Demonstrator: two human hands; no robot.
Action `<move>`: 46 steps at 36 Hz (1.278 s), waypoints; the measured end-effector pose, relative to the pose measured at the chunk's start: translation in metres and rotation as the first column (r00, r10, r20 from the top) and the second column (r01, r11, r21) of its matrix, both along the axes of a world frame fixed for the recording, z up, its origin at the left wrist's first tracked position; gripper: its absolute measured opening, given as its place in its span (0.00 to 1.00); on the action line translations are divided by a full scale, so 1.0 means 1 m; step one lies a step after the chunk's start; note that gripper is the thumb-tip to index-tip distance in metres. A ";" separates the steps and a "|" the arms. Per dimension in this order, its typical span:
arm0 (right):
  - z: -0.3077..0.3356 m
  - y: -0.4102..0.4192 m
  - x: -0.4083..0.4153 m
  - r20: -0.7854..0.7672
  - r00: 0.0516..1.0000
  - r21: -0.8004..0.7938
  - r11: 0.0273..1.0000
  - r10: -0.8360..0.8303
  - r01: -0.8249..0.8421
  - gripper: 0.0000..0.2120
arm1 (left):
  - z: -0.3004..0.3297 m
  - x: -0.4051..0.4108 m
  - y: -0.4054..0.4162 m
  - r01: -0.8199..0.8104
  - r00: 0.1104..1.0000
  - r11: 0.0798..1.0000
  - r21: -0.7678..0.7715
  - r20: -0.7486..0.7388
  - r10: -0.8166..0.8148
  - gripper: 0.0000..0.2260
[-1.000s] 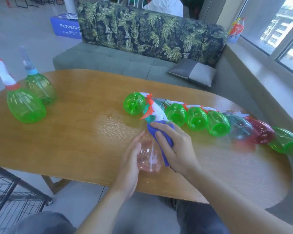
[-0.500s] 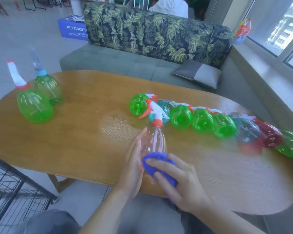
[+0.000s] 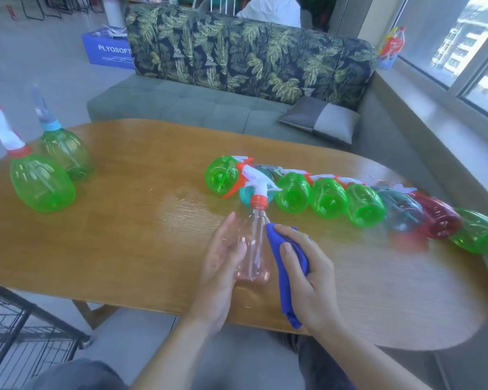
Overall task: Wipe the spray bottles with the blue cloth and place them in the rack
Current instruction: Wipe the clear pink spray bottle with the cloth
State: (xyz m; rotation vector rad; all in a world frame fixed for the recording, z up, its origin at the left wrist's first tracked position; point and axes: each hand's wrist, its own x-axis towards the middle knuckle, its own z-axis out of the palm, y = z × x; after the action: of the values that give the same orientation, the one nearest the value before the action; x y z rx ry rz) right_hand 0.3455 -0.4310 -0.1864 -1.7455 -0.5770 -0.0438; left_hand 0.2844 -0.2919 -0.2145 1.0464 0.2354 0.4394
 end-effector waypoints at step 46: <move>0.042 0.025 0.040 0.270 0.956 -0.359 0.933 0.116 -0.012 0.11 | -0.002 0.001 -0.005 -0.039 0.998 0.978 0.202 -0.034 0.047 0.21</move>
State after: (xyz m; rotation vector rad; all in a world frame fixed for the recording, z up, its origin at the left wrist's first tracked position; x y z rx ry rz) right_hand 0.3859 -0.4063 -0.1448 -2.0868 -0.9004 -0.1585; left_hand 0.2849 -0.2973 -0.2162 1.2514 0.2526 0.4899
